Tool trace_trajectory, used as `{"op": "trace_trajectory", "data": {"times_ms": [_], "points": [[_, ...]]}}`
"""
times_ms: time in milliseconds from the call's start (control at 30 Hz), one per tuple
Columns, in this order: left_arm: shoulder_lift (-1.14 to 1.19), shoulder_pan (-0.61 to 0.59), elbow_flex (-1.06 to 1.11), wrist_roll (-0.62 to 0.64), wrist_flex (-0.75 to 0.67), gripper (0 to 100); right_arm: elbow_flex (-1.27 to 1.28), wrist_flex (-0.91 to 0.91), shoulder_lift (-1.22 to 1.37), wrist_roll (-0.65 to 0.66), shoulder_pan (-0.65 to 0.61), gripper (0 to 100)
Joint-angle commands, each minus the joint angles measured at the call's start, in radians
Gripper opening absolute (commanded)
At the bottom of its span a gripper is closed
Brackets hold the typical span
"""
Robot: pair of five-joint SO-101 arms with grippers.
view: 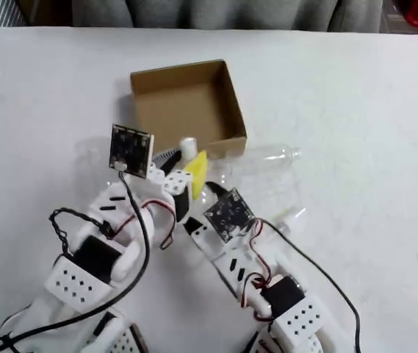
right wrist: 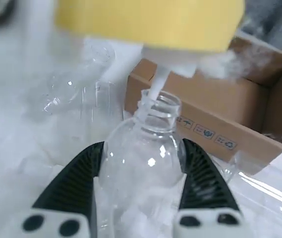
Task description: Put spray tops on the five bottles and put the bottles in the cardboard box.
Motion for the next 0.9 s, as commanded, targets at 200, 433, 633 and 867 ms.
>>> {"op": "trace_trajectory", "data": {"times_ms": [200,433,633,867], "points": [[-0.025,0.096,0.009,-0.095,-0.005,2,0.069,0.143,-0.318,0.003,0.007,1.5],[-0.025,0.119,0.014,-0.097,-0.006,2,0.078,0.214,-0.389,0.003,0.007,1.5],[-0.025,0.122,0.017,-0.101,-0.006,2,0.078,0.214,-0.387,0.002,0.010,1.5],[-0.025,0.128,0.017,-0.101,-0.008,2,0.068,0.197,-0.387,-0.023,0.067,1.5]]}}
